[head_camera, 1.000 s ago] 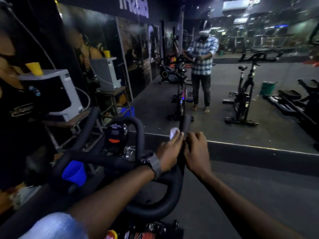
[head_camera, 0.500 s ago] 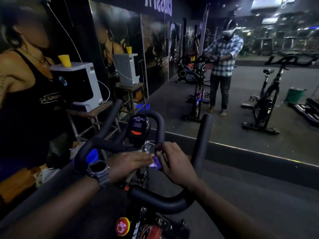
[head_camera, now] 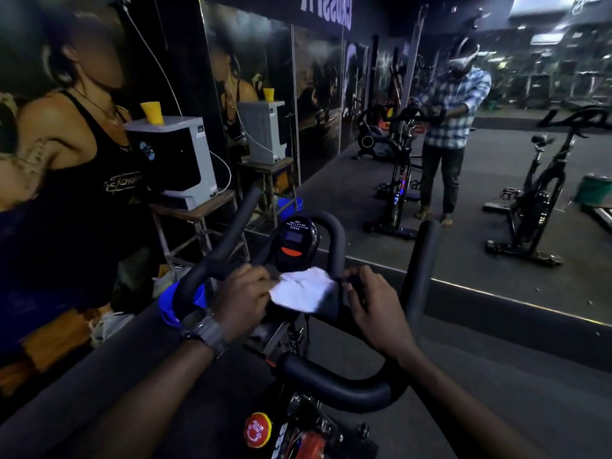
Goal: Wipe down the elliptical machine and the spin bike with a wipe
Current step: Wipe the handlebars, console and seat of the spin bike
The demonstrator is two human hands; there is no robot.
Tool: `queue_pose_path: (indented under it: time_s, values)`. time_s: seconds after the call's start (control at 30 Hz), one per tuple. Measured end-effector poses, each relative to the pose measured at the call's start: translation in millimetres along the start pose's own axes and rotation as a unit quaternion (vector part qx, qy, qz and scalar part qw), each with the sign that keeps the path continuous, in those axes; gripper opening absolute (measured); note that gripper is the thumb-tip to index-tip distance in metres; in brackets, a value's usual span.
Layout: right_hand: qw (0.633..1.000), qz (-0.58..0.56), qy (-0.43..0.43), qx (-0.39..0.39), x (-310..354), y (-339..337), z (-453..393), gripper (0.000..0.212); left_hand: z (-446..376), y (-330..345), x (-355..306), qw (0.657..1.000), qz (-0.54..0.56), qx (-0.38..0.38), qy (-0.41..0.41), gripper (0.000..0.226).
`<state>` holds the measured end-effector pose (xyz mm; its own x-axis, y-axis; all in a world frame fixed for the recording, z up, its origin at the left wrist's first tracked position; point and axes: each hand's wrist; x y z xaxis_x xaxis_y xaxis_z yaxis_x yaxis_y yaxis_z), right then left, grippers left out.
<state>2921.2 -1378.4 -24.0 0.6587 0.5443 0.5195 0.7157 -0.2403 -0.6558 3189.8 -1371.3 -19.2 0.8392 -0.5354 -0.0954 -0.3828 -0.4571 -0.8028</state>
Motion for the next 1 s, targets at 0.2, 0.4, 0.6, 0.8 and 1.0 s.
queue_pose_path:
  time_s: [0.2, 0.4, 0.6, 0.8, 1.0]
  values:
    - [1.0, 0.005, 0.016, 0.006, -3, 4, -2, 0.008, 0, -10, 26, 0.966, -0.116, 0.003, -0.232, 0.013]
    - [0.995, 0.08, -0.044, 0.032, 4, 7, 0, 0.011, 6, 17, -38, 0.993, -0.046, -0.069, -0.082, 0.027]
    - [0.995, 0.078, -0.054, 0.044, 4, 7, -2, 0.013, 9, 3, -5, 0.989, -0.014, -0.031, -0.145, 0.033]
    - [0.996, 0.062, -0.048, 0.038, 3, 7, -2, 0.013, -11, 5, 13, 0.95, -0.047, 0.004, -0.31, 0.019]
    - [0.997, 0.05, -0.035, 0.036, 0, 8, -2, 0.011, -24, 19, 20, 0.972, 0.052, 0.097, -0.207, 0.053]
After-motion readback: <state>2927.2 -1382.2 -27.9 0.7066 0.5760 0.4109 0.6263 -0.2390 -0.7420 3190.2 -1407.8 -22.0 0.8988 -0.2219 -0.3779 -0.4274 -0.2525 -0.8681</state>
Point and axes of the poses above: each hand's wrist, its own z-axis away from the middle knuckle, its own y-axis out of the palm, x = y × z, and after that the axes turned 6 degrees about z, right-handed
